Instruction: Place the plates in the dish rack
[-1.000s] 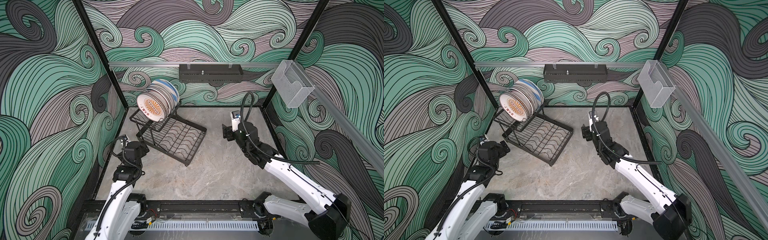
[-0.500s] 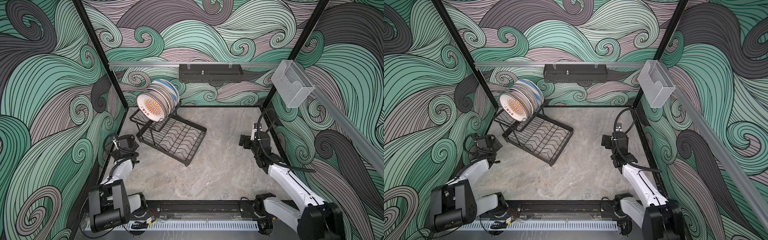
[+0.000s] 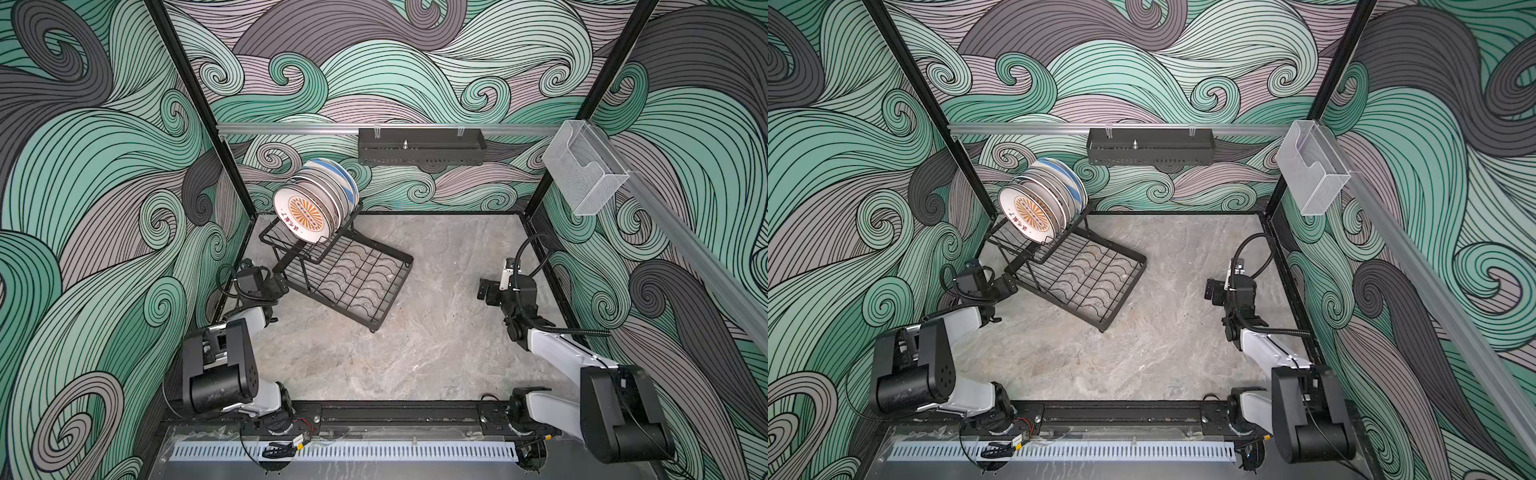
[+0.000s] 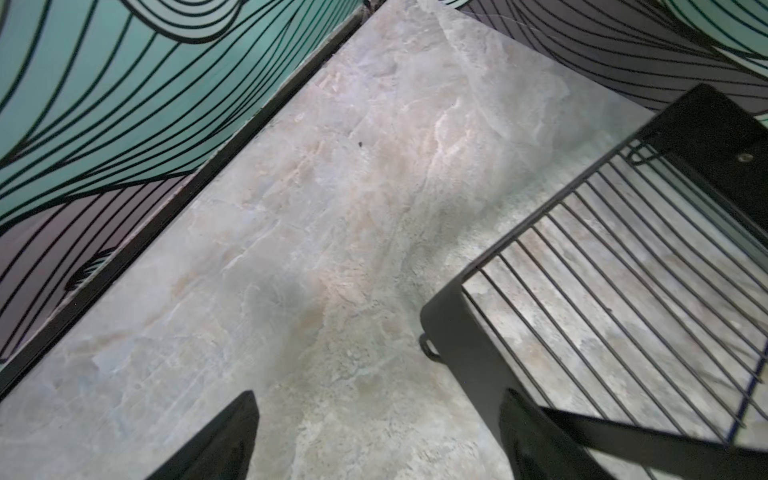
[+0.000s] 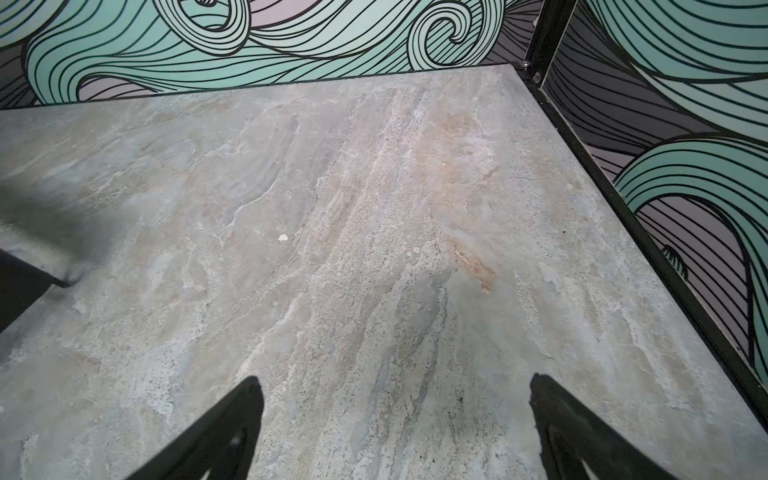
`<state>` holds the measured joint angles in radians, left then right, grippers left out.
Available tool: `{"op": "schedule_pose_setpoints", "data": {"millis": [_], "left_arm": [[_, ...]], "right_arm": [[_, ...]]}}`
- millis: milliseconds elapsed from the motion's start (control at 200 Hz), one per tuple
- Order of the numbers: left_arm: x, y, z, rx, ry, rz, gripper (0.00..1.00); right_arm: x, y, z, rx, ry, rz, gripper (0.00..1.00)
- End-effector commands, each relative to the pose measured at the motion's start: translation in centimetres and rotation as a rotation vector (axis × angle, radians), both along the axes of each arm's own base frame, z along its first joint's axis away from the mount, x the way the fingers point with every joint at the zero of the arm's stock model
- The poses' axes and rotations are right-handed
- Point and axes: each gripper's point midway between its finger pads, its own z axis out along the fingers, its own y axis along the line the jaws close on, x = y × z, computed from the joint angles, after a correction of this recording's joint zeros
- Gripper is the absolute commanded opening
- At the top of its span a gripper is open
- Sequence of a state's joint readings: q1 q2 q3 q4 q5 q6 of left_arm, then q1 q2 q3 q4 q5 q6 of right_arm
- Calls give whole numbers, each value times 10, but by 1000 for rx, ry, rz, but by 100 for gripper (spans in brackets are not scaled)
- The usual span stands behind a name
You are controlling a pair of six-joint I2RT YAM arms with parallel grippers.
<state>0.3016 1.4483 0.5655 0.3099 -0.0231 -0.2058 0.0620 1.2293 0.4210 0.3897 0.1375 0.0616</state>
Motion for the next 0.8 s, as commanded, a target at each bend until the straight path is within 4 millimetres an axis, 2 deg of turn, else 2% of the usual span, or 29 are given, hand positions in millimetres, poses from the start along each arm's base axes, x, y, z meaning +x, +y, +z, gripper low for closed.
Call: {"op": "schedule_pose_setpoints", "data": {"millis": [0, 90, 105, 140, 160, 210, 255, 360, 375, 420, 650, 716, 796], "left_arm": [[12, -16, 17, 21, -76, -122, 92], [14, -27, 17, -23, -91, -160, 92], [15, -31, 28, -28, -131, -178, 92], [15, -42, 34, -50, -174, -231, 93], [15, -47, 38, -44, -197, -251, 98], [12, -45, 42, -8, -226, -232, 99], [13, -43, 41, -16, -221, -213, 99], [25, -64, 39, -38, -245, -325, 99], [26, -68, 31, -41, -231, -343, 99], [28, -76, 27, -11, -224, -375, 99], [30, -92, 14, 97, -193, -410, 99], [33, -99, 8, 115, -184, -438, 98], [31, -97, 8, 119, -181, -426, 99]], "right_arm": [[15, 1, 16, -12, -87, 23, 99], [17, 1, 9, -1, -73, 29, 100], [17, 1, 7, 0, -69, 32, 100], [18, 2, 4, 3, -63, 37, 100], [19, 2, 4, 3, -60, 36, 100], [19, 1, 3, -1, -58, 33, 100], [19, 0, 4, -5, -63, 27, 99], [18, -1, 5, -7, -93, 23, 100], [18, -1, 5, -7, -93, 23, 99], [19, -1, 5, -8, -96, 26, 100], [30, 2, 8, -32, -122, 57, 100], [30, 3, 3, -42, -140, 66, 100], [31, 6, -3, -47, -166, 86, 100]]}}
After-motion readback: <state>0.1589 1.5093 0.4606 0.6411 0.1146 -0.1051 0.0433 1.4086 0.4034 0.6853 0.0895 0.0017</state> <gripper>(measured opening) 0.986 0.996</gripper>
